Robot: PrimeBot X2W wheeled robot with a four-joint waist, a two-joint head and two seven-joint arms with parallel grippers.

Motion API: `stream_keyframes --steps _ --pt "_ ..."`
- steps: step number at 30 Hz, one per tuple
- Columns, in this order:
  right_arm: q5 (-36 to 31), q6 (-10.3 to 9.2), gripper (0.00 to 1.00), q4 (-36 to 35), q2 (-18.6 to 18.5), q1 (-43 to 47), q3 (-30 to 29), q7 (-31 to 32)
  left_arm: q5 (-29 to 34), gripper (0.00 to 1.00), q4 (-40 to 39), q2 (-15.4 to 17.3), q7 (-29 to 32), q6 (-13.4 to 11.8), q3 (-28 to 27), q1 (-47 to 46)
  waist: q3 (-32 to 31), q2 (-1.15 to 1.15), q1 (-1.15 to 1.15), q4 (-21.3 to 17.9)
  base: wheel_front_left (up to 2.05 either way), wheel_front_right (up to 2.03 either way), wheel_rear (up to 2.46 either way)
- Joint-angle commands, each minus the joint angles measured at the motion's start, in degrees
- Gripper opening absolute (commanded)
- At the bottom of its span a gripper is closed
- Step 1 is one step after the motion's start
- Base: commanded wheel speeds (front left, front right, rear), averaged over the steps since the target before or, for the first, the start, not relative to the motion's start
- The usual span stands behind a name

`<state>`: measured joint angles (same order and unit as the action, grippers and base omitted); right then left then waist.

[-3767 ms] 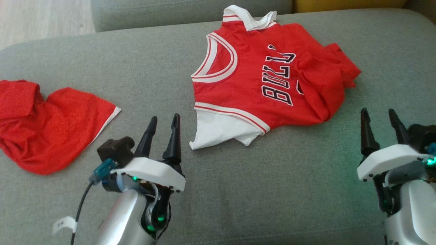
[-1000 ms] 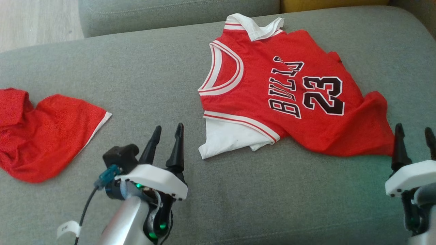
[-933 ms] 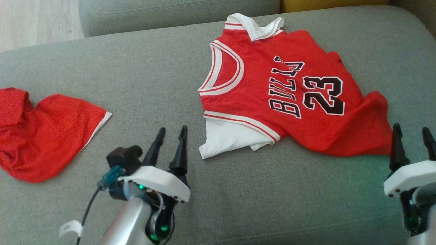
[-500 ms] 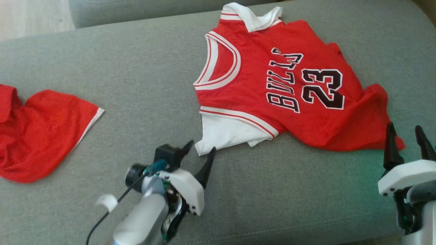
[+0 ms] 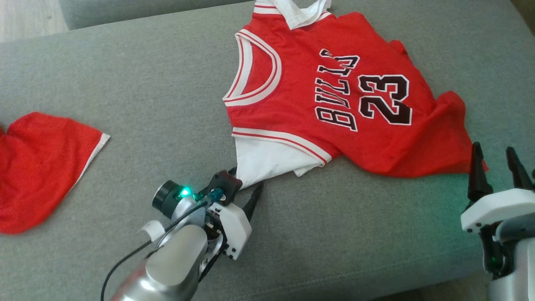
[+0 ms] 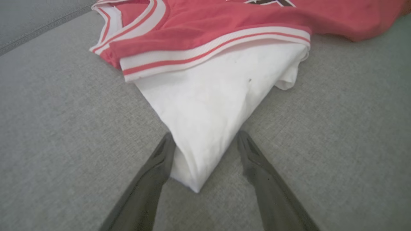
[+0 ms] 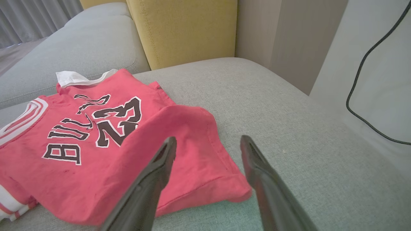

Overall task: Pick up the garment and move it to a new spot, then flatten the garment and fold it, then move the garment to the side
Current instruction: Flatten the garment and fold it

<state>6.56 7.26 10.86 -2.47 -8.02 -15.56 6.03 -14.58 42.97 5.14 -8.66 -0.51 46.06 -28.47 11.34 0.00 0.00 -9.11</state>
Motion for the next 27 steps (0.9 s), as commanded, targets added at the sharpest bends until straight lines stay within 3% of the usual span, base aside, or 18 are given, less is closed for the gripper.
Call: stream_keyframes --steps 1,3,5,11,15,20,27 --pt "0.51 0.23 1.0 -1.62 -0.41 -2.44 1.37 -0.64 0.56 1.0 -0.52 0.67 -0.16 -0.17 -0.87 -2.48 0.06 0.0 0.0 -0.22 0.0 0.0 0.0" --pt "0.51 0.23 1.0 -1.29 -0.41 -2.58 1.4 -0.76 0.83 1.0 0.2 0.54 -0.26 0.0 -0.32 -2.89 0.11 0.0 0.0 -0.43 0.0 0.0 0.0" --pt "0.42 0.23 1.0 -0.96 -0.41 -2.7 1.22 -0.88 0.39 0.0 0.63 0.27 -0.51 0.43 -0.24 -3.1 0.03 0.0 0.0 -0.57 0.0 0.0 0.0" --pt "-0.16 0.23 1.0 -0.11 -0.41 -3.0 0.37 -1.16 -10.09 0.0 -1.9 -1.34 -2.55 4.64 -6.28 -2.71 -0.68 0.0 0.0 -0.31 0.0 0.0 0.0" --pt "-0.6 0.23 1.0 0.44 -0.41 -2.86 0.17 -1.18 -19.43 0.0 -6.81 -1.84 -4.25 6.13 -12.8 -3.1 -1.44 0.0 0.0 0.27 0.0 0.0 0.0" --pt "-0.56 0.23 1.0 1.12 -0.41 -2.08 0.95 -0.93 -25.23 0.0 -12.04 -1.2 -5.18 6.47 -18.59 -2.77 -2.2 0.0 0.0 1.0 0.0 0.0 0.0" --pt "1.76 0.23 1.0 2.27 -0.41 0.4 3.8 -0.7 -27.43 0.0 -16.48 0.88 -3.92 5.6 -20.49 -0.48 -2.57 0.0 0.0 0.96 0.0 0.0 0.0"
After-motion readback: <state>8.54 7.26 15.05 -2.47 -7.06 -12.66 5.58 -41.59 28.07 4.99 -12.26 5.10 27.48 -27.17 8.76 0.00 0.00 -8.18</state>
